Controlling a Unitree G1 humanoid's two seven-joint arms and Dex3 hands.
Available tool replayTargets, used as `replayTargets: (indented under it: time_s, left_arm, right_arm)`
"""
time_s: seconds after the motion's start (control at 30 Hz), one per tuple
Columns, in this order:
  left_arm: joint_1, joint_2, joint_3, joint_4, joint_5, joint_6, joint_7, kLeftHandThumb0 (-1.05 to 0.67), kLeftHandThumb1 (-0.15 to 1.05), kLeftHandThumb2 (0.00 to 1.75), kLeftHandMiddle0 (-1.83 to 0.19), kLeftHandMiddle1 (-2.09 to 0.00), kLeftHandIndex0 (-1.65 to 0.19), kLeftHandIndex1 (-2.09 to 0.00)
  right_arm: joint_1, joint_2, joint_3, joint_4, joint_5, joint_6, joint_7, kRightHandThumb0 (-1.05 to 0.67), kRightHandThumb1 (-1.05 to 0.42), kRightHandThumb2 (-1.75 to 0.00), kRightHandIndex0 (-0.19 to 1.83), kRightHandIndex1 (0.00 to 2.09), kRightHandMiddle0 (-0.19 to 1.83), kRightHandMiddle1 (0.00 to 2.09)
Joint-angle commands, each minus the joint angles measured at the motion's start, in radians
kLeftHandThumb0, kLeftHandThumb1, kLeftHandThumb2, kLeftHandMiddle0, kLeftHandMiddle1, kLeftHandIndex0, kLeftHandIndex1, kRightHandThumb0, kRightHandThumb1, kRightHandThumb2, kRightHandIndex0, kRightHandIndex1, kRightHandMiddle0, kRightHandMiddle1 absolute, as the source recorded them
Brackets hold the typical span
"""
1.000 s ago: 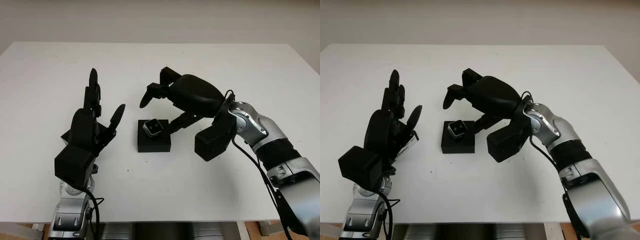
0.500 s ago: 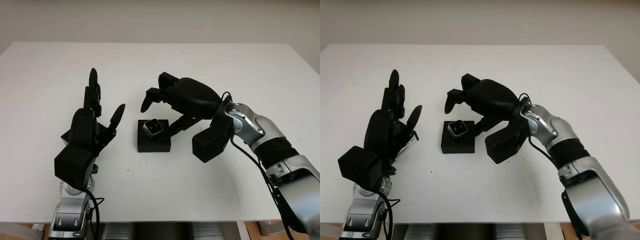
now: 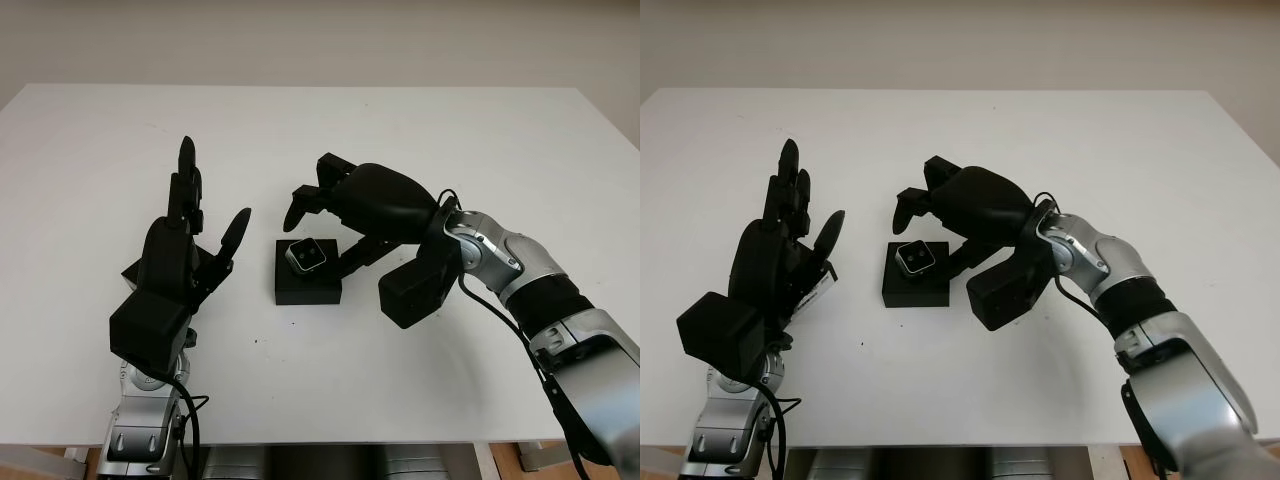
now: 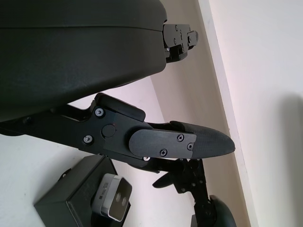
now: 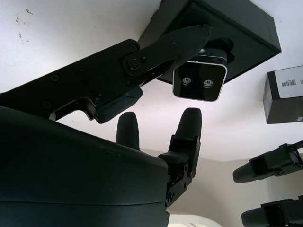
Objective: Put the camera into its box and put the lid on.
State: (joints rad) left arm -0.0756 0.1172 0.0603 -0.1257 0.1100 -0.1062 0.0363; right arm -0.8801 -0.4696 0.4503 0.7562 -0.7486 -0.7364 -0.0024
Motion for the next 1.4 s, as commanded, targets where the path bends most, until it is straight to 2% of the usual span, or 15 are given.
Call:
replayTargets:
  time_s: [0.0, 0.7, 1.07, 1.37]
  left_arm:
    - [0.005, -0.002, -0.003, -0.014, 0.005, -0.002, 0.003, -0.77, 1.05, 0.32, 0.08, -0.06, 0.11, -0.05]
    - [0.012, -0.006, -0.012, -0.015, -0.001, -0.012, 0.002, -0.77, 1.05, 0.33, 0.09, -0.05, 0.12, -0.05]
    - [0.013, -0.007, -0.011, -0.013, -0.007, -0.016, 0.000, -0.77, 1.05, 0.32, 0.10, -0.05, 0.12, -0.05]
    - [0.016, -0.001, -0.013, -0.015, -0.002, -0.024, -0.002, -0.77, 1.05, 0.32, 0.09, -0.06, 0.12, -0.05]
  right_arm:
    - [-0.024, 0.008, 0.010, 0.013, -0.006, -0.002, -0.010, -0.76, -0.83, -0.06, -0.08, 1.98, 0.29, 1.02]
    - [-0.057, 0.020, 0.047, 0.066, -0.042, -0.020, -0.088, -0.68, -0.87, -0.06, -0.02, 2.09, 0.40, 1.06]
    - [-0.069, 0.014, 0.070, 0.091, -0.094, -0.062, -0.200, -0.58, -0.88, -0.06, 0.21, 2.09, 0.54, 1.20]
    - [-0.077, -0.003, 0.092, 0.089, -0.154, -0.053, -0.266, -0.52, -0.91, -0.06, 0.29, 2.09, 0.56, 1.26]
